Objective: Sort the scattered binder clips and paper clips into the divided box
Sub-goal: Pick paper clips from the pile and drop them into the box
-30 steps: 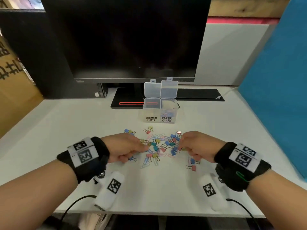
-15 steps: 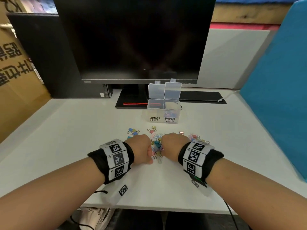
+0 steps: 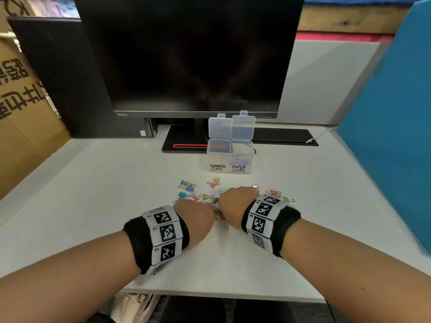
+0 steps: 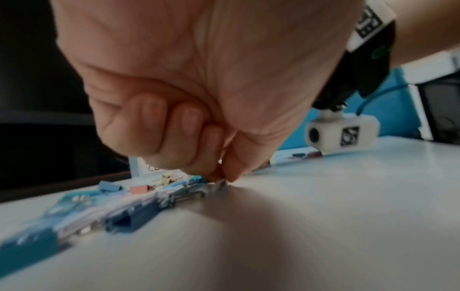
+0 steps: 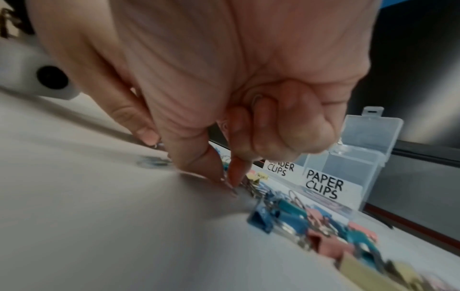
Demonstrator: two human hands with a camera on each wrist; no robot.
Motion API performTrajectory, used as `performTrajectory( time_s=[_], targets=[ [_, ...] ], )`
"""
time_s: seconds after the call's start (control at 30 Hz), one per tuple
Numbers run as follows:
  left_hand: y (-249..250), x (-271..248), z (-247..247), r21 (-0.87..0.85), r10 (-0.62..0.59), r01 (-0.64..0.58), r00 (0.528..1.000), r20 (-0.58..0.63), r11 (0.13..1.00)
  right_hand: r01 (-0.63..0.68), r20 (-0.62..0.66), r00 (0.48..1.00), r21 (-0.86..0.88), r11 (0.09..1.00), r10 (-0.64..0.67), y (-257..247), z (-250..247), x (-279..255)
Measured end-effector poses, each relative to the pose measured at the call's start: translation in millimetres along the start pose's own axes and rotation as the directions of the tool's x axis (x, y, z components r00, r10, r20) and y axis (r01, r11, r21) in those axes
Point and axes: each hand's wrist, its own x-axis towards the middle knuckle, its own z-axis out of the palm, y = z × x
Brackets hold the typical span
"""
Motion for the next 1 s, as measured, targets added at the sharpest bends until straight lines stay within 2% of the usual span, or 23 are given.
performTrajectory(
  time_s=[0.07,0.1,0.13,0.17,0.2,0.23,0.27,0.3,0.33,0.37,0.4,0.43,0.57,0.67,0.7,0.73,0.8,0.83,0.87,0.93,0.97,1.0],
  targets=[
    [-8,0,-3,-0.129,-0.051,0.052,0.999,0.012,0.990,-0.003,-0.002,1.000,0.048,0.999,0.003,5,0,0],
    [-15,-1,-6,-0.268,-0.080,0.080,0.997,0.010,0.960,-0.015,-0.007,1.000,0.089,0.996,0.016,9,1,0],
    [-24,-1,-8,-0.476,-0.111,0.113,0.993,0.032,0.872,-0.031,-0.011,0.999,0.155,0.987,0.033,15,2,0],
    [-36,-1,-8,-0.679,-0.119,0.136,0.990,0.072,0.721,-0.055,-0.005,0.998,0.249,0.967,0.058,22,3,0],
    [-48,0,-7,-0.861,-0.100,0.154,0.988,0.120,0.485,-0.081,0.010,0.997,0.373,0.925,0.083,29,4,0],
    [-61,-1,-8,-0.966,-0.067,0.162,0.986,0.151,0.204,-0.108,0.037,0.994,0.532,0.840,0.105,36,5,0],
    [-71,-3,-7,-0.983,-0.053,0.183,0.981,0.184,-0.037,-0.138,0.076,0.990,0.719,0.681,0.120,44,6,-1],
    [-80,-5,-5,-0.950,-0.047,0.206,0.974,0.223,-0.236,-0.176,0.128,0.982,0.886,0.428,0.140,50,8,-2],
    [-89,-7,-3,-0.905,-0.029,0.228,0.967,0.255,-0.360,-0.208,0.187,0.970,0.969,0.136,0.158,55,10,-4],
    [-95,-9,-1,-0.872,-0.008,0.238,0.964,0.267,-0.428,-0.219,0.231,0.959,0.972,-0.085,0.165,59,13,-5],
    [-99,-10,1,-0.854,0.014,0.241,0.964,0.264,-0.461,-0.216,0.249,0.955,0.956,-0.198,0.162,62,17,-5],
    [-103,-11,2,-0.842,0.028,0.235,0.967,0.254,-0.486,-0.219,0.255,0.955,0.950,-0.223,0.152,63,20,-5],
    [-108,-8,9,-0.799,0.079,0.276,0.958,0.277,-0.534,-0.232,0.247,0.967,0.954,-0.188,0.059,58,21,-3],
    [-106,-1,9,-0.827,0.050,0.331,0.936,0.348,-0.454,-0.219,0.225,0.974,0.970,-0.104,0.040,53,14,3],
    [-104,1,9,-0.855,0.018,0.330,0.936,0.352,-0.400,-0.205,0.206,0.978,0.978,-0.034,0.042,51,11,6],
    [-103,2,9,-0.887,-0.008,0.317,0.940,0.340,-0.336,-0.176,0.172,0.984,0.979,0.104,0.046,47,7,7],
    [-103,3,7,-0.934,-0.014,0.286,0.955,0.296,-0.216,-0.066,0.052,0.998,0.865,0.498,0.043,38,-1,14],
    [-105,3,7,-0.945,-0.004,0.276,0.960,0.281,-0.178,0.003,-0.014,1.000,0.754,0.657,0.011,31,-5,18],
    [-106,3,6,-0.950,0.006,0.273,0.961,0.275,-0.154,0.051,-0.059,0.998,0.650,0.758,-0.017,23,-8,21],
    [-109,3,5,-0.950,-0.005,0.295,0.955,0.297,-0.105,0.117,-0.102,0.992,0.518,0.847,-0.074,8,-15,26],
    [-108,3,4,-0.951,-0.031,0.307,0.951,0.309,-0.044,0.163,-0.116,0.986,0.461,0.872,-0.123,1,-17,26],
    [-106,4,3,-0.948,-0.070,0.311,0.949,0.306,0.072,0.217,-0.129,0.975,0.408,0.887,-0.179,-4,-19,28]
  ],
)
